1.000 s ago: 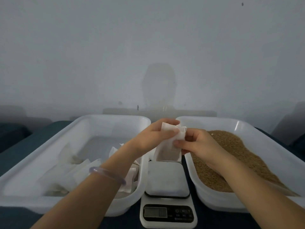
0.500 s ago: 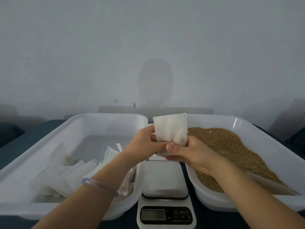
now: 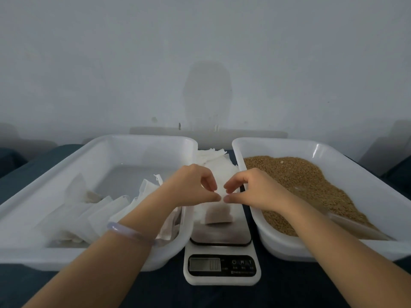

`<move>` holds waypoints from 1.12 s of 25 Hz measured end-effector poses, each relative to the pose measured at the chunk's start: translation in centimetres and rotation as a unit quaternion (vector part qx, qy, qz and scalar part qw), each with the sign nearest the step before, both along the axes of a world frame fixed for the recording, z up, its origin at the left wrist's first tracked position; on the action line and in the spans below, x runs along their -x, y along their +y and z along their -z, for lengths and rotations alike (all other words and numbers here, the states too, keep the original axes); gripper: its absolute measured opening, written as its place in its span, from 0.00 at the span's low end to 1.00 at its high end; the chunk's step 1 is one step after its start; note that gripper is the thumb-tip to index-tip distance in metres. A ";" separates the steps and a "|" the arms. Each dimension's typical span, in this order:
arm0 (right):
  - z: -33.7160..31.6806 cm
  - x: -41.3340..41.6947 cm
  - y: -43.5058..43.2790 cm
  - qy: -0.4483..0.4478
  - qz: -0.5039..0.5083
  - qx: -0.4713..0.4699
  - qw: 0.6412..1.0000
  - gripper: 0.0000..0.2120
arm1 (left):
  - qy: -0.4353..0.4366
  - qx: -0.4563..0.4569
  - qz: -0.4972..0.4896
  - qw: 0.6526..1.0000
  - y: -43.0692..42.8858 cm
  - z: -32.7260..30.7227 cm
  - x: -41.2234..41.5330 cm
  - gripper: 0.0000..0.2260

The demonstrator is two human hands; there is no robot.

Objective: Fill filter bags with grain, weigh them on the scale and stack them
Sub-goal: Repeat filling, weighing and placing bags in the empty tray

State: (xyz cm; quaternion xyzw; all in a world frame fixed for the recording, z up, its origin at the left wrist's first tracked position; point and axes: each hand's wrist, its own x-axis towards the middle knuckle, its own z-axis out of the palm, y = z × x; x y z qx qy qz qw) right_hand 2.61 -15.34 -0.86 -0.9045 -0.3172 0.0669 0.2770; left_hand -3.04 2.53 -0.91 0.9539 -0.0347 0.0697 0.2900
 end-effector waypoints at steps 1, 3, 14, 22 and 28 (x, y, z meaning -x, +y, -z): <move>0.1 0.0 -0.1 0.002 0.006 0.001 1.000 0.15 | 0.009 0.004 -0.006 1.000 0.1 0.0 0.1 0.06; 0.1 0.2 -0.1 -0.001 0.013 -0.009 1.000 0.17 | 0.007 0.005 -0.013 1.000 0.4 0.1 0.1 0.05; -0.1 -4.7 9.0 -0.011 -0.065 0.342 0.937 0.24 | -0.102 -0.003 -0.160 0.982 1.2 0.7 -1.2 0.17; 1.1 -5.3 9.8 0.040 -0.068 0.357 0.931 0.18 | -0.107 0.047 -0.162 0.980 2.2 0.9 -2.2 0.13; -1.9 -4.0 8.4 -0.015 -0.112 0.306 0.945 0.06 | -0.103 0.054 -0.160 0.980 2.1 0.9 -2.2 0.13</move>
